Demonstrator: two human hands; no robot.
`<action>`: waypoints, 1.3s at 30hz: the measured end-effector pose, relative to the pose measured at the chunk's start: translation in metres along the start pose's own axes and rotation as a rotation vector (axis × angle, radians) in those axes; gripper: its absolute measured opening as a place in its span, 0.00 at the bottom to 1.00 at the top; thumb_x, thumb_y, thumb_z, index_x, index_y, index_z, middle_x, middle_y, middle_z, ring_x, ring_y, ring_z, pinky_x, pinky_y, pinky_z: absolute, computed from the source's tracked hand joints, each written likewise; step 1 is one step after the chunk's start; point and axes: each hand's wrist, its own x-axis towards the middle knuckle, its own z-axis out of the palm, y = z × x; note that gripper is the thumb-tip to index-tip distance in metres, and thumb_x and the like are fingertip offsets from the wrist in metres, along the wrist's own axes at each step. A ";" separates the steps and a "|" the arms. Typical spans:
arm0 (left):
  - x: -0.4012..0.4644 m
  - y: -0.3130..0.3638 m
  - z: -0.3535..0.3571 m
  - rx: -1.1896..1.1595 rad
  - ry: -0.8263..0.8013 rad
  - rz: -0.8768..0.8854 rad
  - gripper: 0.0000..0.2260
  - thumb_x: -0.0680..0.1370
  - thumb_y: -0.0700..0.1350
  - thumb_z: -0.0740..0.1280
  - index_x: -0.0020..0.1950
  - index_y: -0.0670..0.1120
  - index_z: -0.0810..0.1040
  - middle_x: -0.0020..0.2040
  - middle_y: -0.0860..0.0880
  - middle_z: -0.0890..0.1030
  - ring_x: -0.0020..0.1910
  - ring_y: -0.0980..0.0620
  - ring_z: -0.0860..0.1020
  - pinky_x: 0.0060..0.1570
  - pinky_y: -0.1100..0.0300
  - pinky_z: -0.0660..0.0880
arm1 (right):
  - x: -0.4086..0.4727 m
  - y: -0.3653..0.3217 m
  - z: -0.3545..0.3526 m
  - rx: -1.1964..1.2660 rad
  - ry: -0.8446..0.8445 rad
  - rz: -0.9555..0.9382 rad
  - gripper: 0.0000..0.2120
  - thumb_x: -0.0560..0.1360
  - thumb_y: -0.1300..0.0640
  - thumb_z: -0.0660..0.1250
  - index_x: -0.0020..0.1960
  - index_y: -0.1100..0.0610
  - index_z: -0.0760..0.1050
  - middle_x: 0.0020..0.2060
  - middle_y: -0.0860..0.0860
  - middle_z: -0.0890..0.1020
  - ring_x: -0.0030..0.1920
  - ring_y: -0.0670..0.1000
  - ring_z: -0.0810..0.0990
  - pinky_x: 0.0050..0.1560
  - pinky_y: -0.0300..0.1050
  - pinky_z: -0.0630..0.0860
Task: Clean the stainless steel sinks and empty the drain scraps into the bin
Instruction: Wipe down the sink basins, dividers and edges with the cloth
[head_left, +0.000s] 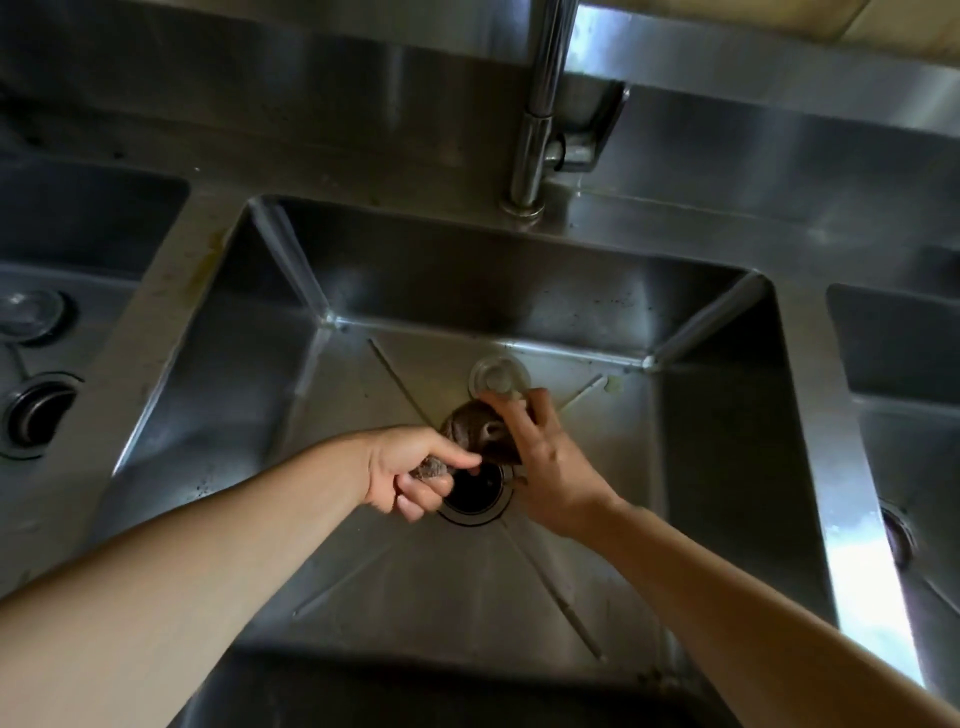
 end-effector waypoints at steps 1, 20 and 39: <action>-0.005 0.000 0.002 -0.047 -0.089 -0.009 0.11 0.75 0.47 0.62 0.34 0.45 0.70 0.20 0.54 0.61 0.15 0.60 0.57 0.19 0.68 0.53 | -0.002 0.001 0.001 -0.114 0.052 -0.079 0.44 0.68 0.73 0.67 0.73 0.44 0.51 0.63 0.59 0.64 0.48 0.61 0.79 0.48 0.53 0.81; -0.004 -0.005 0.009 0.200 0.104 -0.049 0.16 0.78 0.38 0.63 0.31 0.45 0.64 0.18 0.52 0.64 0.14 0.59 0.58 0.19 0.70 0.53 | 0.016 -0.012 -0.004 -0.466 -0.160 -0.175 0.17 0.76 0.58 0.61 0.64 0.58 0.66 0.50 0.56 0.79 0.47 0.60 0.80 0.43 0.50 0.76; 0.063 -0.029 -0.013 1.445 0.818 0.522 0.12 0.78 0.41 0.58 0.62 0.47 0.71 0.49 0.40 0.80 0.50 0.38 0.79 0.39 0.56 0.65 | 0.043 0.020 0.055 0.433 -0.380 0.438 0.11 0.69 0.69 0.68 0.33 0.57 0.72 0.26 0.48 0.71 0.26 0.43 0.69 0.24 0.32 0.66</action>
